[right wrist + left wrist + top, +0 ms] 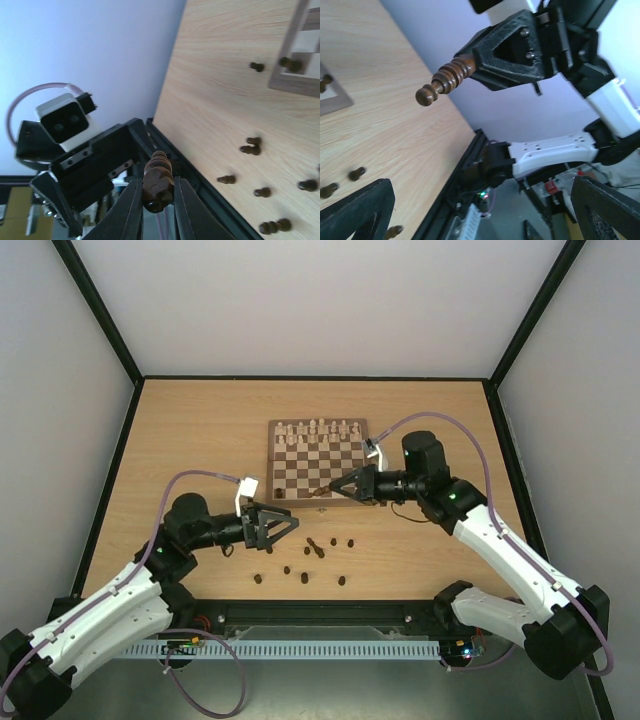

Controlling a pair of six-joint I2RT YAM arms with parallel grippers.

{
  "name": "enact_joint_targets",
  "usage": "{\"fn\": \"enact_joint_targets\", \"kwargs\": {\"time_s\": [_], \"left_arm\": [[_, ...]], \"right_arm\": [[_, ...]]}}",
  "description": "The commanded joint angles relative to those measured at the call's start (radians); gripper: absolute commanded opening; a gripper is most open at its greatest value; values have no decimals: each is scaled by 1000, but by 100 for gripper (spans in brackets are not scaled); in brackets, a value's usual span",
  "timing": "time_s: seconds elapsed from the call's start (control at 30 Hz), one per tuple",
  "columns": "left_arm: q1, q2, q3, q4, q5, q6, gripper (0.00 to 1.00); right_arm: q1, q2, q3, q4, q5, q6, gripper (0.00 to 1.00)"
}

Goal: Set up the chess pieces on the board
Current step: Pick up the chess piece at the center of the board.

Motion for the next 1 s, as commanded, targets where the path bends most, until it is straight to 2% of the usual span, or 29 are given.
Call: {"fn": "enact_joint_targets", "kwargs": {"time_s": [0.0,0.23,0.63,0.73,0.97], "left_arm": [[4,-30,-34,197,53,-128,99],[6,-10,-69,305,22,-204,94],[13,132,-69,482,31,-318,66],[14,135,-73,495,26,-331,62],[17,127,-71,485,19,-341,44]], "right_arm": [[3,-12,-16,177,-151,126,13],[22,-26,-31,237,-167,176,13],[52,-57,-65,228,-167,176,14],[62,-65,-70,217,-160,169,13],[65,-78,-96,216,-153,168,13]]}}
